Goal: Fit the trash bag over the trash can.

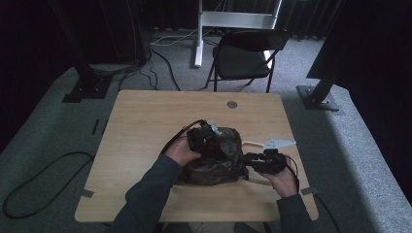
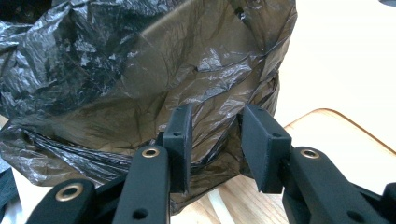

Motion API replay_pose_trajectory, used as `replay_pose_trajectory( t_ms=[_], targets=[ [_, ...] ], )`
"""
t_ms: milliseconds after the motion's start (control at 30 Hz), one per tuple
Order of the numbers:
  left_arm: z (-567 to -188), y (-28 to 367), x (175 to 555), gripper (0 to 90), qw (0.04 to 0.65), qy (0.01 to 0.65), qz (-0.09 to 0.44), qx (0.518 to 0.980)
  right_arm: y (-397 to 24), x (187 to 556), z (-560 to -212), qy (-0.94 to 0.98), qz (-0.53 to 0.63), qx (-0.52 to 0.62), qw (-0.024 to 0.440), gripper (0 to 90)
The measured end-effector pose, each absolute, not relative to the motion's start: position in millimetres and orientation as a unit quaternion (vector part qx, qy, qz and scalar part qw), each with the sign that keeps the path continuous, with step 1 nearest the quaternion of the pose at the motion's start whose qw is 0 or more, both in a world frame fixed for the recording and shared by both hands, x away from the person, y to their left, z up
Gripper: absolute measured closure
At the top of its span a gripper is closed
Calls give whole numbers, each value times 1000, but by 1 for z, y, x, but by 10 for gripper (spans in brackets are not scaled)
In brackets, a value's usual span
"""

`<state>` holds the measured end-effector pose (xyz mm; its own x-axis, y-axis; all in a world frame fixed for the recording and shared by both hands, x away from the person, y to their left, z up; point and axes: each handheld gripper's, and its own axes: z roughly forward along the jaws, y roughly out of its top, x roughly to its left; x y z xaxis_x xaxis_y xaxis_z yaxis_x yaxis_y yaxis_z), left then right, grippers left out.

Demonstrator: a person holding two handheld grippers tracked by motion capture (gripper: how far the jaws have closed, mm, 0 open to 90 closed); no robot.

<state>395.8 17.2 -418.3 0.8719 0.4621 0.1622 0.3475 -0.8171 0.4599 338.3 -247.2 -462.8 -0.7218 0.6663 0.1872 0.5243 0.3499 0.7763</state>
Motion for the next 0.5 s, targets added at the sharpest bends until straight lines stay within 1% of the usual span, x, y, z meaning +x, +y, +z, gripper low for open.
replay_pose_trajectory(
  t_ms=[167, 500],
  targets=[
    [-423, 14, 396, 558, 201, 215, 141, 945, -247, 338, -463, 818, 439, 364, 80, 634],
    [-429, 13, 396, 553, 197, 215, 140, 946, -248, 338, -463, 818, 438, 366, 79, 630]
  ],
)
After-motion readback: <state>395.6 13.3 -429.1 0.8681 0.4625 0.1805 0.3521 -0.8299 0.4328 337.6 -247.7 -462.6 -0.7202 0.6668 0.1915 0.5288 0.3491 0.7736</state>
